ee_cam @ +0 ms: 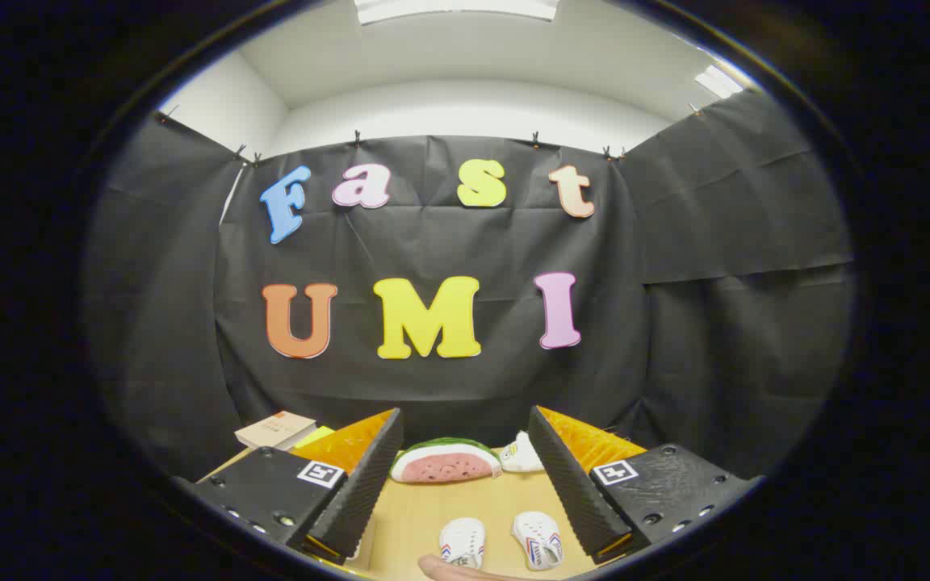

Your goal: Open the storage box then place both shoes into the box .Put the left shoe in first, then the right shoe, with the right side of both shoes facing outward in a uniform manner.

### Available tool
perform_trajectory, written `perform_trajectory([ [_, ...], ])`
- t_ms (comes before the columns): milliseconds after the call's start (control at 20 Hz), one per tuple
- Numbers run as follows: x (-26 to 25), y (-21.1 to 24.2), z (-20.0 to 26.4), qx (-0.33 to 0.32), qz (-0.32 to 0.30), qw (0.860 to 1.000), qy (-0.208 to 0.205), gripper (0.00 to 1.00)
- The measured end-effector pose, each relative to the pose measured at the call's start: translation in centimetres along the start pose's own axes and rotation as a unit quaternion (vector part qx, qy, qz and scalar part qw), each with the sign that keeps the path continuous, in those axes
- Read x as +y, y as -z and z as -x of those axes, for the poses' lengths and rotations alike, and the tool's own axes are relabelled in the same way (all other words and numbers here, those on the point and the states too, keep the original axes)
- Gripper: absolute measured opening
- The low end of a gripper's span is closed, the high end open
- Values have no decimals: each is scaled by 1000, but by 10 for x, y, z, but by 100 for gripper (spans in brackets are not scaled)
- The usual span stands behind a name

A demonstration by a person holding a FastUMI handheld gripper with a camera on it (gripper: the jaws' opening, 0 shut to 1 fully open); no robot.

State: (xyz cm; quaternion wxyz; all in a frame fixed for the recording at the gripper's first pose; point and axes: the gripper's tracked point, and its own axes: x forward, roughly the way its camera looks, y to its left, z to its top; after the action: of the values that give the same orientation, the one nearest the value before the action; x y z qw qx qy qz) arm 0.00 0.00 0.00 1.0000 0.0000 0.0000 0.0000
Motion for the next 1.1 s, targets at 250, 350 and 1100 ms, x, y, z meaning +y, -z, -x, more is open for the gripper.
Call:
perform_trajectory([
  [250, 9, -4, -1, 9, 17, 1000, -2, 96],
  [350, 8, 2, -3, 13, 19, 1000, -3, 96],
  [1100, 3, 86, -59, 117, 7, 992, -41, 96],
])
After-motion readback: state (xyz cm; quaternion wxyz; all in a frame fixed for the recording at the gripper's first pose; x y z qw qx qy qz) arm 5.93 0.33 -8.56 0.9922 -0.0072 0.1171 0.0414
